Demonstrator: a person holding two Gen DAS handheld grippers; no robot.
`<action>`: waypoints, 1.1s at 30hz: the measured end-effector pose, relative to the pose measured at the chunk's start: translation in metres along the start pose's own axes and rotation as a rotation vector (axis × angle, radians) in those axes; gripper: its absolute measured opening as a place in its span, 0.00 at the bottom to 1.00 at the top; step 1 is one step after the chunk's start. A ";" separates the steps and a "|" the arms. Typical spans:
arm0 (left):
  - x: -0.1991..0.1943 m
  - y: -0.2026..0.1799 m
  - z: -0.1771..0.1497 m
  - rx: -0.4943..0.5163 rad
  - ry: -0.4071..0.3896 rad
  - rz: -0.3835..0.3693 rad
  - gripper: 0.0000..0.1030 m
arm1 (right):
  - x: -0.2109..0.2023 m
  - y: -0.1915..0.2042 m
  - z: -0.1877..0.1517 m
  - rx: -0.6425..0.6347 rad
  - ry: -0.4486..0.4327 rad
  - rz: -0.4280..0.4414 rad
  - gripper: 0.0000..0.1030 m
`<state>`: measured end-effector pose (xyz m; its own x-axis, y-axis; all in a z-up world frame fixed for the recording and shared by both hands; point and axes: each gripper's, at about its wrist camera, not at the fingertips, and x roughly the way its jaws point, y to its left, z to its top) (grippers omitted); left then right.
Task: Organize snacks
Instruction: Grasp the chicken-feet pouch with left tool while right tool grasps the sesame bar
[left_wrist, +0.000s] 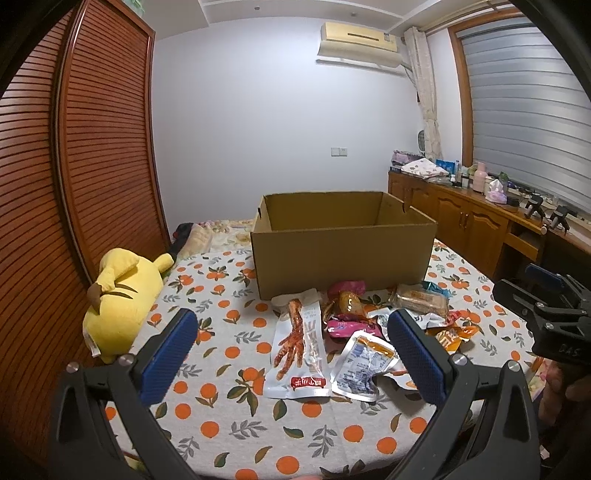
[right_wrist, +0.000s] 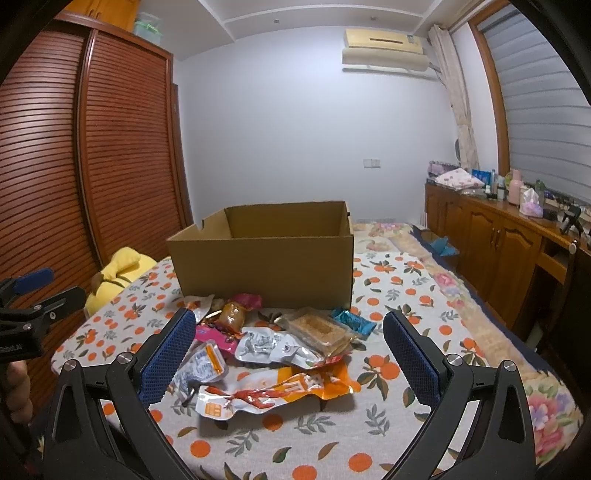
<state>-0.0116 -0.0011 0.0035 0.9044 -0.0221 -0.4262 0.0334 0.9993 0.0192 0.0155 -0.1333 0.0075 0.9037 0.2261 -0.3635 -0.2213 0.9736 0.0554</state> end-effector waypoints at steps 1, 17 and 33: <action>0.003 0.001 -0.002 -0.002 0.008 -0.007 1.00 | 0.002 0.000 -0.001 -0.002 0.007 0.006 1.00; 0.060 0.013 -0.015 -0.003 0.137 -0.074 1.00 | 0.060 -0.024 -0.009 -0.084 0.178 0.099 0.97; 0.120 0.027 -0.008 0.008 0.282 -0.149 0.96 | 0.137 -0.046 0.001 -0.158 0.396 0.207 0.71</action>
<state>0.0941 0.0238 -0.0542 0.7355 -0.1572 -0.6590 0.1607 0.9854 -0.0557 0.1498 -0.1475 -0.0438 0.6318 0.3565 -0.6883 -0.4631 0.8857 0.0336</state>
